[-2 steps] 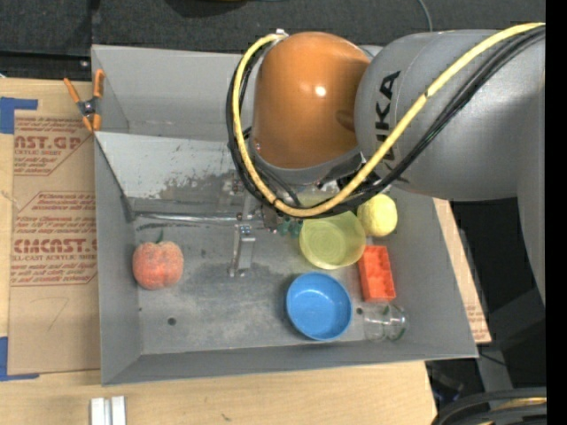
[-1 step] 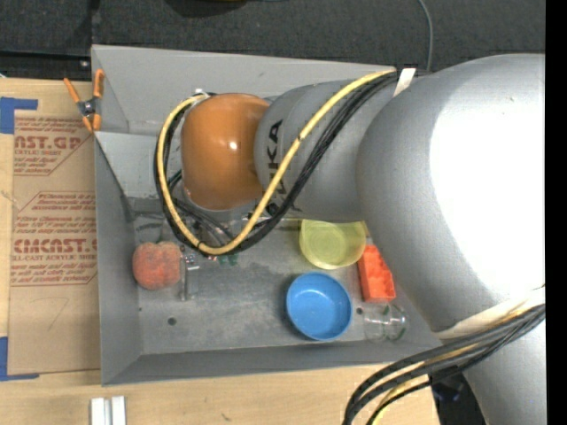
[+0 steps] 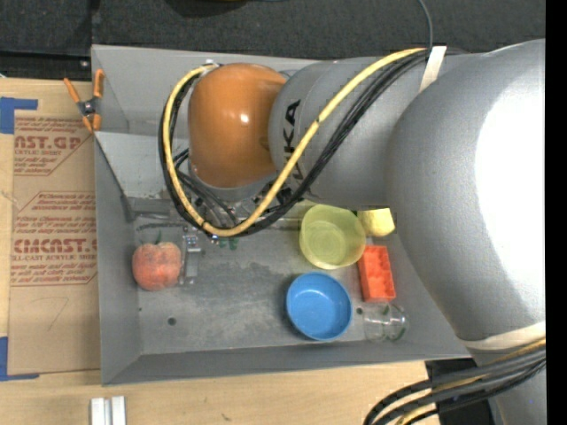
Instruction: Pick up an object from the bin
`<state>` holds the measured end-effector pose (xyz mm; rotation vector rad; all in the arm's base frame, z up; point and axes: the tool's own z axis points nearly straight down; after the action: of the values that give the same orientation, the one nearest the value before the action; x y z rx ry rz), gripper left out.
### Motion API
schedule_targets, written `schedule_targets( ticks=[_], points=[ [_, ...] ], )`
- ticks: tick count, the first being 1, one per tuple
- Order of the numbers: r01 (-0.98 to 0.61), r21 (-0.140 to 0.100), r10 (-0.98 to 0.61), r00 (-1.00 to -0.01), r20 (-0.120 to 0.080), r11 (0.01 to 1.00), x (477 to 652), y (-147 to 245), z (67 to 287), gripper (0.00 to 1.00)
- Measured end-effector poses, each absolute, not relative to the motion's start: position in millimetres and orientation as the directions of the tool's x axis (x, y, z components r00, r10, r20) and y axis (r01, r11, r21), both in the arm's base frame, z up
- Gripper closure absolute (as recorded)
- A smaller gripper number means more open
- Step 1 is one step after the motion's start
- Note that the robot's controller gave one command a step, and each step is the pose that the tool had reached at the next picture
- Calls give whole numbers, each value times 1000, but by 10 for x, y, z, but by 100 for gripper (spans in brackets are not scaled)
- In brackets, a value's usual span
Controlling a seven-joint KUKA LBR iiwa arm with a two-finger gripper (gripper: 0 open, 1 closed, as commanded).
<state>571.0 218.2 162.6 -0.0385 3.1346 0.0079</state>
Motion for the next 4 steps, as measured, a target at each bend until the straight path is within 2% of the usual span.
schedule_targets(
  ticks=[1, 2, 3, 4],
  points=[
    [-146, 3, -146, -989, -2, 989, 5623, 2457, 1071, 0],
    [-156, 6, -156, -988, -8, 988, 5744, 2480, 695, 0],
    [32, 5, 32, -1000, -2, 999, 5613, 2416, 696, 100],
    [32, 5, 32, -999, -2, 999, 5614, 2416, 696, 100]
  ],
)
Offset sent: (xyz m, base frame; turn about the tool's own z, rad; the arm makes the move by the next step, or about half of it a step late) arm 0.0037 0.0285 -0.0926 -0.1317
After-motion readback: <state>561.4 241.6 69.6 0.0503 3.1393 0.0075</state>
